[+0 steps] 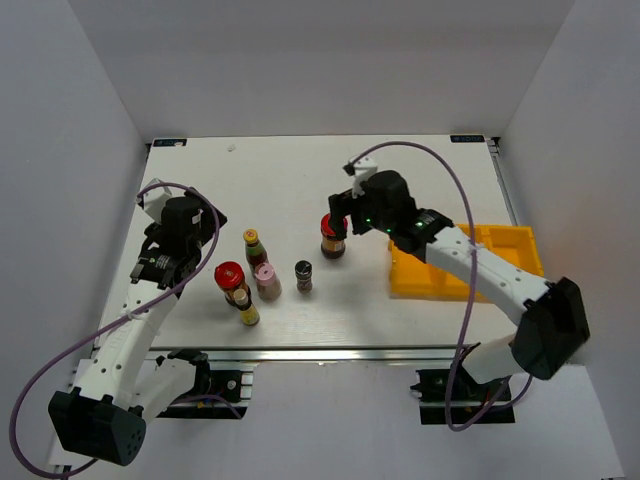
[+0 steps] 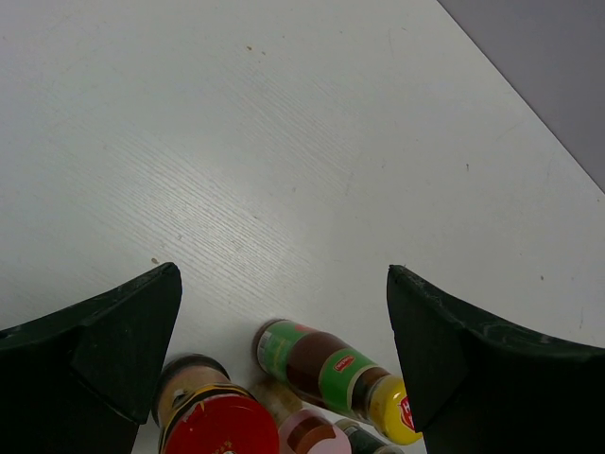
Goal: Organize the condiment bottles
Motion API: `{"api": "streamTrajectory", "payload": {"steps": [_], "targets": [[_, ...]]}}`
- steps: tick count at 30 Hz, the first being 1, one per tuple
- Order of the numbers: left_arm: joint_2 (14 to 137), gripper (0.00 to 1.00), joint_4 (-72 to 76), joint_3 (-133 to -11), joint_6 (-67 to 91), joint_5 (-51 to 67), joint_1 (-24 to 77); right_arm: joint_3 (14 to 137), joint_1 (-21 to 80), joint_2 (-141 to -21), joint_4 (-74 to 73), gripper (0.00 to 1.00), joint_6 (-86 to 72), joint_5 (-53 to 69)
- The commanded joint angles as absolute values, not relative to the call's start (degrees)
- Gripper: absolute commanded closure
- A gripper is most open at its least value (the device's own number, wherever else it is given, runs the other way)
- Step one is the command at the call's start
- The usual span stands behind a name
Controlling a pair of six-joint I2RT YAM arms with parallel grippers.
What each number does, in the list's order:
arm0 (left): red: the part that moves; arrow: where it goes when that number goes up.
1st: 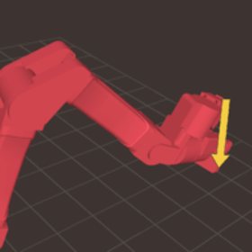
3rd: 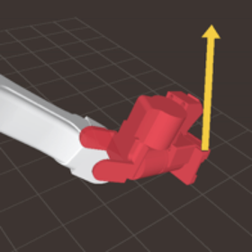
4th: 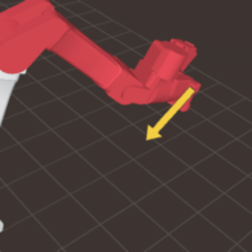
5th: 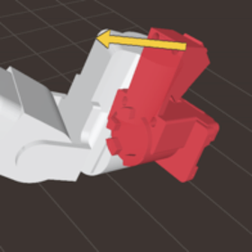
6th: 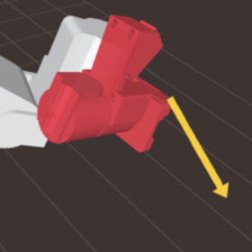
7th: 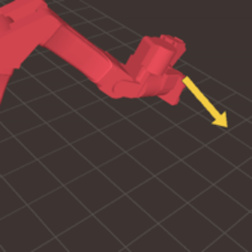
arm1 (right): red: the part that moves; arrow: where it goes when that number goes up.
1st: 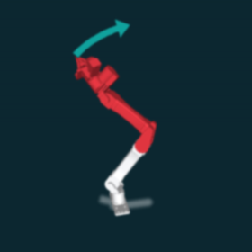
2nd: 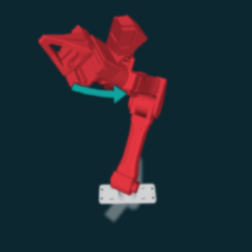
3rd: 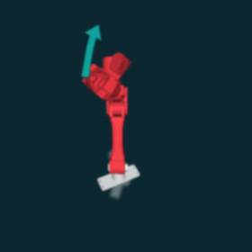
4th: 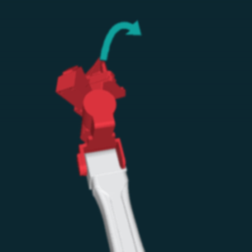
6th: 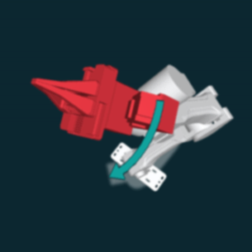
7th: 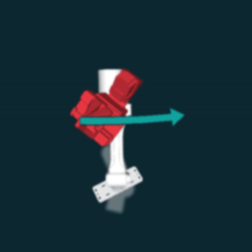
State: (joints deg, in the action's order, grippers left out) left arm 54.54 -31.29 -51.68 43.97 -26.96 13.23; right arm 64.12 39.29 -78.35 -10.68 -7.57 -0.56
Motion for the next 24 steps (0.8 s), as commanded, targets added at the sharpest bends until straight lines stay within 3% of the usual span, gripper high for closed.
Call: {"api": "streamTrajectory", "payload": {"steps": [1,5,12,24], "targets": [[53.6,0.02,-31.1,-51.4,43.6,-26.6,13.0,70.7,43.9,-85.5,-13.7,0.11,-4.5,-12.7],[53.7,0.02,-31.2,-51.4,43.9,-26.5,13.1,81.4,47.6,-94.6,-20.4,0.11,-3.9,-20.3],[53.3,0.02,-31.8,-51.3,44.0,-26.9,13.0,87.1,48.5,-104.4,-27.0,0.11,-7.1,-25.6],[53.6,0.02,-30.9,-51.0,44.1,-26.1,13.1,85.8,48.8,-103.2,-24.4,0.11,-8.4,-26.2]]}}
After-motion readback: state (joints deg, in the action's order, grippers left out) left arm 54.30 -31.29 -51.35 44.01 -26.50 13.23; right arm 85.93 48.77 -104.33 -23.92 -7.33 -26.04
